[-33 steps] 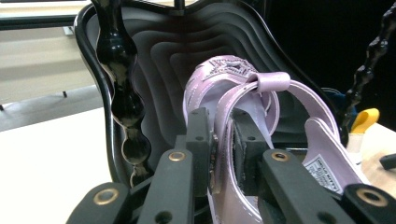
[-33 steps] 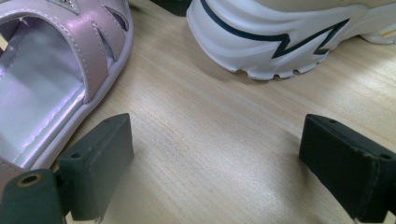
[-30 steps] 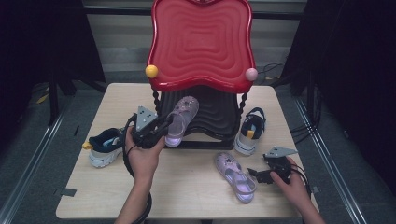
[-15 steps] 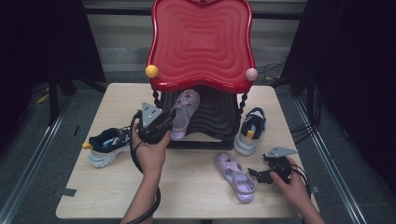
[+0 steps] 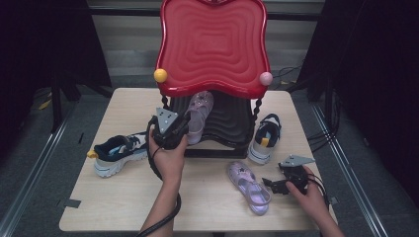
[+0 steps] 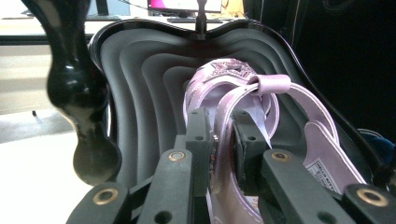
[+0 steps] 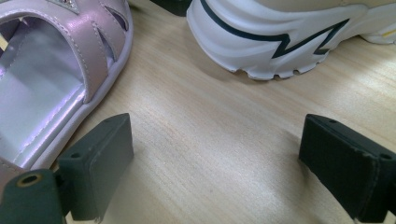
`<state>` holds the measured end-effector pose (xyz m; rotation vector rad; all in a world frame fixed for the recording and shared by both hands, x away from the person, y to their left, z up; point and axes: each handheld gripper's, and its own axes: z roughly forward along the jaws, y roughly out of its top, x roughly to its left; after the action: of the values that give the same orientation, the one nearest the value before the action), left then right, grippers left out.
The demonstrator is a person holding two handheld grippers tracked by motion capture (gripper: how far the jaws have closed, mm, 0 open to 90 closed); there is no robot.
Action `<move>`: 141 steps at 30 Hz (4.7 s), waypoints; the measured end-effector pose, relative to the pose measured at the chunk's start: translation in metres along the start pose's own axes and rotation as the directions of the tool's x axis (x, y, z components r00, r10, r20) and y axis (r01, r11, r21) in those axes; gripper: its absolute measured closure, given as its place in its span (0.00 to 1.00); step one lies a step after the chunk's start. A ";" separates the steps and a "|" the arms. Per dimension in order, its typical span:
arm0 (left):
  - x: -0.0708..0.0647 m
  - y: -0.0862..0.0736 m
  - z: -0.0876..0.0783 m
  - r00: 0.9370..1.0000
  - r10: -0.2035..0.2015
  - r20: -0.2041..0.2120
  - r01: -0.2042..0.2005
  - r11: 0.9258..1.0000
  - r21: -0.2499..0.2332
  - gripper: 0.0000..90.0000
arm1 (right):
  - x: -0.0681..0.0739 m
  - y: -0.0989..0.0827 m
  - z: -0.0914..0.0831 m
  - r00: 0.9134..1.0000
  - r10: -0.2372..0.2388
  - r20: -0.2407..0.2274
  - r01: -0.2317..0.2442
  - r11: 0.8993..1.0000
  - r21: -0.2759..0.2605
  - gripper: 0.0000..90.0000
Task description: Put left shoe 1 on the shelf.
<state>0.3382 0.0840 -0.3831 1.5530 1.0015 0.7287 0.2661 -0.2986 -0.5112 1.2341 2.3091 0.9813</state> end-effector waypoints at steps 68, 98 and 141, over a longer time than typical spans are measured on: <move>-0.024 -0.020 0.044 0.984 -0.097 -0.152 0.081 0.991 -0.111 0.84 | 0.000 0.000 0.000 1.000 0.000 0.000 0.000 1.000 0.000 0.10; -0.021 -0.021 0.049 0.978 -0.115 -0.171 0.077 0.974 -0.213 0.87 | 0.000 0.000 0.000 1.000 -0.001 0.000 0.001 1.000 0.000 0.10; -0.016 -0.013 0.026 0.998 0.012 -0.062 -0.011 1.000 0.006 0.64 | 0.000 0.000 0.000 1.000 0.000 -0.002 0.000 1.000 -0.002 0.10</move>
<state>0.3509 0.0588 -0.4004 1.5502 1.0422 0.7870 0.2657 -0.2984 -0.5114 1.2325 2.3089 0.9846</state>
